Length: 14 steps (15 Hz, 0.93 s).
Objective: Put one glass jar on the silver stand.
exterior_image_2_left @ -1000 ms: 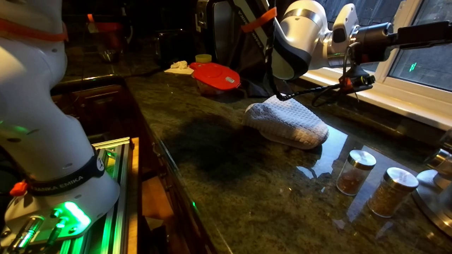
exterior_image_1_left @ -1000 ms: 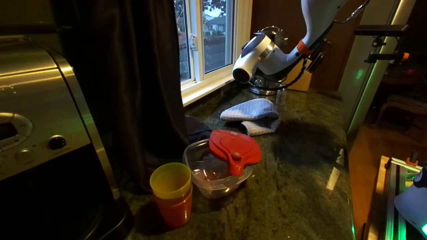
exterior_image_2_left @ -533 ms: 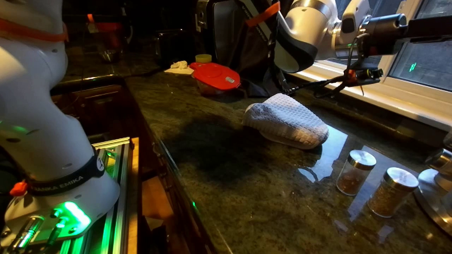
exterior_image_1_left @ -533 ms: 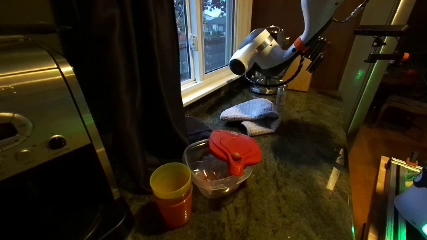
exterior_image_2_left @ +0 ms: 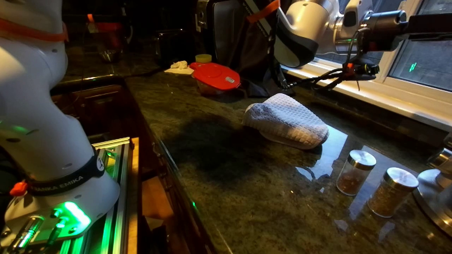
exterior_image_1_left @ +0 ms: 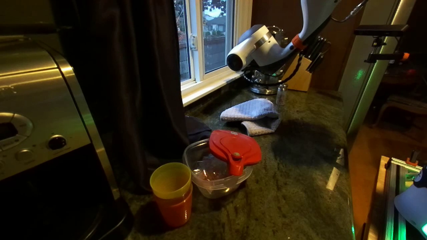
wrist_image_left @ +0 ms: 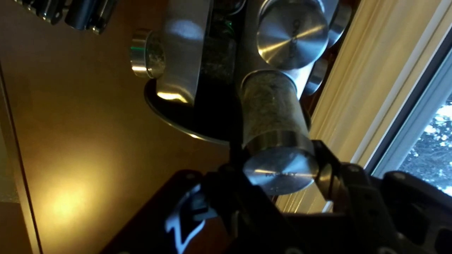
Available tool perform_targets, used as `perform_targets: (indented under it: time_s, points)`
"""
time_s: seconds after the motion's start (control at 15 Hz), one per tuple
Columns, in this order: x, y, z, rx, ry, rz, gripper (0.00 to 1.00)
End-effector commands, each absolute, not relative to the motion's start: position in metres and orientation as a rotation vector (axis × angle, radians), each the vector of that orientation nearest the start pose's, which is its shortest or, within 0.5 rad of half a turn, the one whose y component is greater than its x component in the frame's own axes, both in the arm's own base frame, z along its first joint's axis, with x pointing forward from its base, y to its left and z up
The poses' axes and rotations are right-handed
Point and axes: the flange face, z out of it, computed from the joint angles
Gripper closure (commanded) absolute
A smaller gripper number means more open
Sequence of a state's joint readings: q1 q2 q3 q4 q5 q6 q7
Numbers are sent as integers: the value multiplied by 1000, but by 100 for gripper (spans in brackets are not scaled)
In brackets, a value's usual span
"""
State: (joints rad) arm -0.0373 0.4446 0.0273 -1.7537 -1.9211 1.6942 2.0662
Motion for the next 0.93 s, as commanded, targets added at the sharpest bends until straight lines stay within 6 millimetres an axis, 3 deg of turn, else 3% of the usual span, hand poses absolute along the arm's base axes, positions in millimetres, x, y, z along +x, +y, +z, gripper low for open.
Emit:
perform_targets:
  time_s: [0.0, 0.87]
  points:
    - [666, -98, 390, 1416, -802, 1306, 76]
    - [678, -117, 420, 1488, -955, 1181, 76]
